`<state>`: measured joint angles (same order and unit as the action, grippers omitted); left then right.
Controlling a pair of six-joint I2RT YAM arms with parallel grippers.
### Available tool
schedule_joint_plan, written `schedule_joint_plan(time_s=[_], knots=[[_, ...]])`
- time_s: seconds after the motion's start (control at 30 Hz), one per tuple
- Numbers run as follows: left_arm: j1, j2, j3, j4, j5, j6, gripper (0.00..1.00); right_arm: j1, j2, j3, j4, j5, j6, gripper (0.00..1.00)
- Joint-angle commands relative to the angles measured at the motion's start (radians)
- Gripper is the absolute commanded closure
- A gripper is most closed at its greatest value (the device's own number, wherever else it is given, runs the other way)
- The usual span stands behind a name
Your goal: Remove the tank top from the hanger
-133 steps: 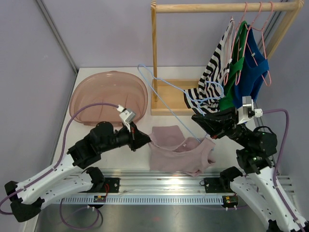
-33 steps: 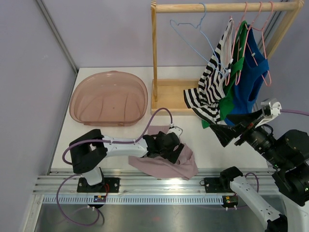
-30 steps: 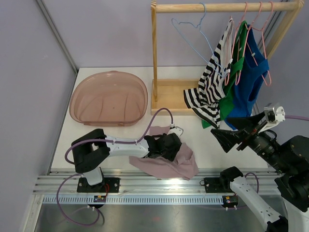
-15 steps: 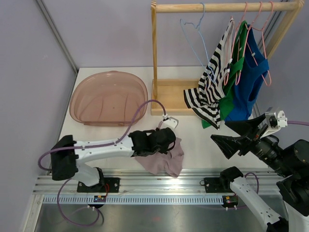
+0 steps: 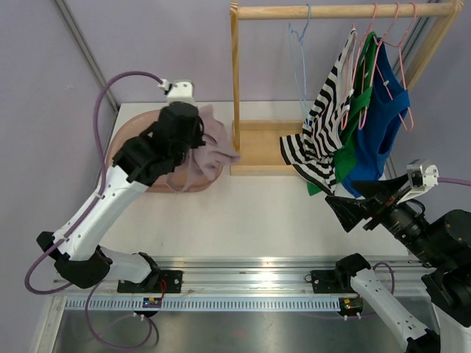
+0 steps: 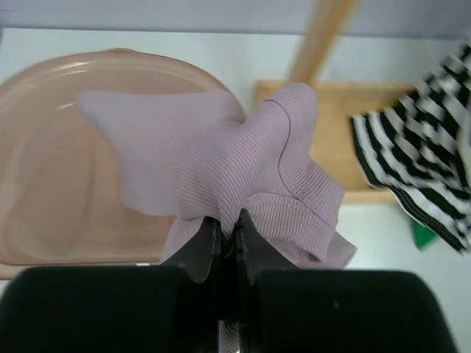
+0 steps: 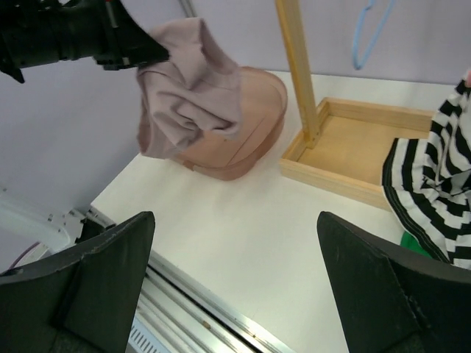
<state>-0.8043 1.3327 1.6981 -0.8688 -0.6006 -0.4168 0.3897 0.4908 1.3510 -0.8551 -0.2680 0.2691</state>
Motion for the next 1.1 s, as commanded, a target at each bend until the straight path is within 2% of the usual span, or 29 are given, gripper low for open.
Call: schedule_joint_plan(time_s=[0.0,0.03,0.13,0.27,0.43,0.5,0.57,0.87,1.07], knots=[[0.163,-0.006,0.075,-0.019,0.105,0.09,1.0,-0.005,0.04,0.046,-0.004,0.156,0.022,0.0],[0.247,0.022,0.084,-0.018,0.136,0.104,1.0,-0.005,0.042,0.048,-0.001,0.174,0.025,0.0],[0.38,0.062,0.11,-0.01,0.248,0.119,1.0,-0.005,0.052,0.053,0.016,0.228,0.033,0.0],[0.51,0.161,0.135,-0.004,0.382,0.121,0.96,-0.005,0.106,0.071,0.024,0.292,0.039,0.01],[0.588,0.21,0.13,-0.022,0.418,0.115,0.32,-0.005,0.205,0.117,0.018,0.363,0.027,0.0],[0.59,0.188,0.114,-0.024,0.43,0.113,0.22,-0.005,0.268,0.163,0.004,0.404,0.019,0.01],[0.59,0.158,0.08,-0.013,0.446,0.113,0.01,-0.005,0.339,0.221,-0.007,0.46,0.009,0.0],[0.577,-0.116,-0.095,-0.039,0.499,0.145,0.01,-0.005,0.584,0.446,-0.05,0.622,-0.076,0.01],[0.574,-0.369,-0.371,0.007,0.522,0.135,0.01,-0.005,0.73,0.574,-0.05,0.76,-0.139,0.06]])
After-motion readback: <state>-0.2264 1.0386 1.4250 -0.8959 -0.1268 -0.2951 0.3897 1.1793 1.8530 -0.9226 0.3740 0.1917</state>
